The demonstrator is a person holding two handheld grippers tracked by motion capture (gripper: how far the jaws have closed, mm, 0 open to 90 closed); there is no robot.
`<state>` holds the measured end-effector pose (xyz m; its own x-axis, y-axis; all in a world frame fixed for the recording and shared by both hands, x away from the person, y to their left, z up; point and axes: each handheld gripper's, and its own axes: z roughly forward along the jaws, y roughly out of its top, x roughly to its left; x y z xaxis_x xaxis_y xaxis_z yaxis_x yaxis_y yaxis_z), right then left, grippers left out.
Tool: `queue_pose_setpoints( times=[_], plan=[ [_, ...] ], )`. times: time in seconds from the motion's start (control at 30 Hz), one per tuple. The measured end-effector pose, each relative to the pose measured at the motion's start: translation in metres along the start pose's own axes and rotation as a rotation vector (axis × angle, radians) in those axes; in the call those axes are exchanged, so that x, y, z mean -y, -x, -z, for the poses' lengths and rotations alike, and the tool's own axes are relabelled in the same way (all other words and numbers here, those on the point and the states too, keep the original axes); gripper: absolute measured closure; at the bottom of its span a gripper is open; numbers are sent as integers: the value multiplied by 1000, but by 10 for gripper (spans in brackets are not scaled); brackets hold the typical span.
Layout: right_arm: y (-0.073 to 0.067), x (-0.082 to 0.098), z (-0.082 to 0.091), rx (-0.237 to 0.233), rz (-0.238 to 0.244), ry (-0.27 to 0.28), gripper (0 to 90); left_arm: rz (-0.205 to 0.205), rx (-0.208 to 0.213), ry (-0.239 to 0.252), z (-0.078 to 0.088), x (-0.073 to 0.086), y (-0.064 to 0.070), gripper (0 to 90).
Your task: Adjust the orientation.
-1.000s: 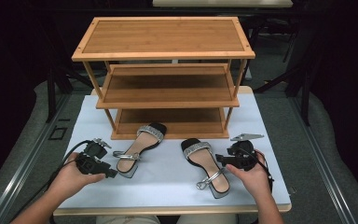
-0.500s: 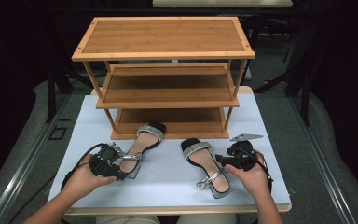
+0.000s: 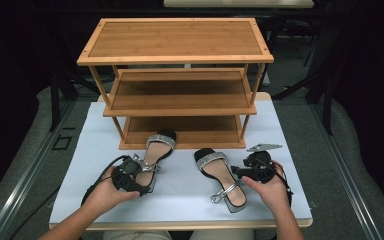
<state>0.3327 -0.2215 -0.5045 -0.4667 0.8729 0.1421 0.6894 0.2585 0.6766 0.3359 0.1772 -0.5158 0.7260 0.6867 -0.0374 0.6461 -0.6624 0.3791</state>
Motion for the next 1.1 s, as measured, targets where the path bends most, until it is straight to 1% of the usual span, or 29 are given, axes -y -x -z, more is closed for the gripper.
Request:
queue_pose_setpoints(
  times=[0.07, 0.1, 0.2, 0.27, 0.3, 0.4, 0.43, 0.5, 0.53, 0.63, 0.73, 0.83, 0.87, 0.93, 0.97, 1.03, 1.07, 1.1],
  plan=[
    [0, 0, 0, -8, 5, -2, 415, -2, -8, -5, 1, -2, 2, 348],
    [-1, -1, -1, 2, 4, 1, 415, 5, -5, -1, 3, -3, 1, 348],
    [-2, -1, -2, -3, 6, 3, 415, 61, 25, 34, 8, -9, -2, 348],
    [-3, -1, -3, -4, 9, -9, 415, 76, 31, 42, 10, -14, -5, 351],
    [-4, -1, -3, 0, 9, -6, 414, 94, 31, 45, 9, -17, -5, 354],
    [-3, -1, -4, -2, 9, -6, 414, 120, 22, 24, 5, -27, -4, 354],
    [-3, -1, -3, -3, 10, -9, 414, 136, 19, 30, 3, -31, -2, 354],
    [-2, -1, -3, -9, 7, 1, 414, 151, 3, 26, -1, -38, -1, 354],
    [-2, -1, -3, -6, 4, -1, 414, 167, -1, 30, -2, -41, -1, 354],
    [-1, -1, -2, -6, 4, 4, 414, 181, -8, 28, -5, -52, -6, 355],
    [-1, -1, -2, -3, 3, 5, 414, 216, -17, 40, -7, -64, -11, 357],
    [-1, -1, -2, -6, 5, 5, 414, 249, -10, 42, -11, -74, -17, 359],
    [-1, -1, -2, -4, 4, 6, 414, 251, -24, 41, -14, -81, -19, 360],
    [0, -1, -2, -3, 2, 6, 414, 254, -29, 39, -16, -84, -19, 359],
    [0, -1, -2, -7, 2, 8, 414, 259, -29, 42, -17, -89, -22, 359],
    [1, -1, -2, -6, 1, 8, 414, 263, -28, 45, -18, -90, -23, 359],
    [1, -1, -2, -5, 1, 10, 414, 273, -27, 52, -20, -95, -27, 360],
    [1, -1, -1, -4, 2, 11, 414, 273, -27, 52, -20, -95, -27, 360]
  ],
)
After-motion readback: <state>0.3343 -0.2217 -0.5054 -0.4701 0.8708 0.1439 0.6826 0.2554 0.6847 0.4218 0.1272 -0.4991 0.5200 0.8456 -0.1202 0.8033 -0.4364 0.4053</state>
